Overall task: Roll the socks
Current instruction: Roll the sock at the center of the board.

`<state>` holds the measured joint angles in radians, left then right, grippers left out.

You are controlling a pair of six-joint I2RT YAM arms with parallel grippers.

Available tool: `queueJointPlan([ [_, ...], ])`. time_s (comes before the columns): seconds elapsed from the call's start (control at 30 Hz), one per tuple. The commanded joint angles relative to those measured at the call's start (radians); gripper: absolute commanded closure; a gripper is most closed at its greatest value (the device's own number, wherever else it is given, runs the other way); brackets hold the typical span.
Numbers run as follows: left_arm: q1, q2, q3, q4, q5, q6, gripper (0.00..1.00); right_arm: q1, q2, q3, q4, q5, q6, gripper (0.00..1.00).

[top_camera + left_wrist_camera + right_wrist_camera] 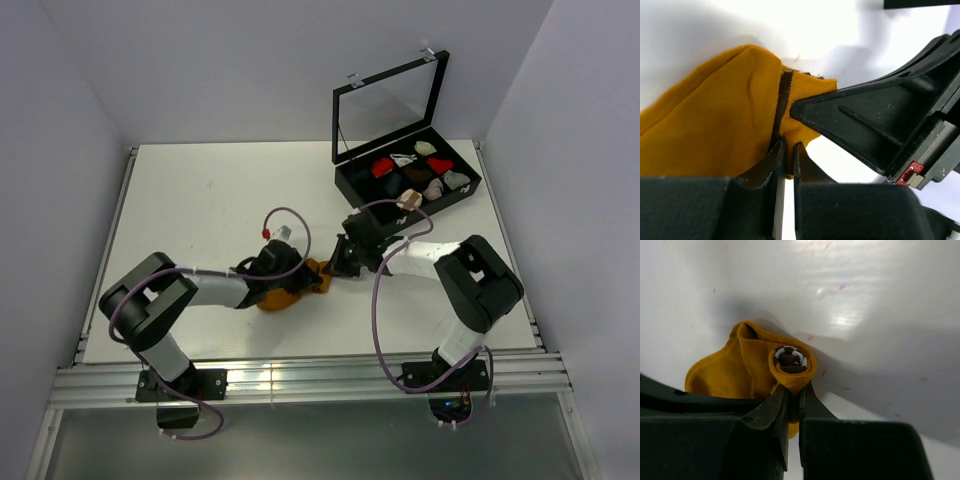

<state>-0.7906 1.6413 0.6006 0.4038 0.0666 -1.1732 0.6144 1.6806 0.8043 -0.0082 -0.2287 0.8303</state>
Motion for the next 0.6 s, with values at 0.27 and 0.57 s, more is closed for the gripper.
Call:
queueJointPlan([
  [0.27,0.024,0.002,0.157,-0.207,-0.108,0.293,0.57,-0.025,-0.074,-0.014,-0.205,0.126,0.026,1.00],
  [0.57,0.028,-0.308,-0.045,-0.339,-0.304,0.141,0.54,-0.025,-0.084,-0.008,-0.211,0.104,-0.019,1.00],
])
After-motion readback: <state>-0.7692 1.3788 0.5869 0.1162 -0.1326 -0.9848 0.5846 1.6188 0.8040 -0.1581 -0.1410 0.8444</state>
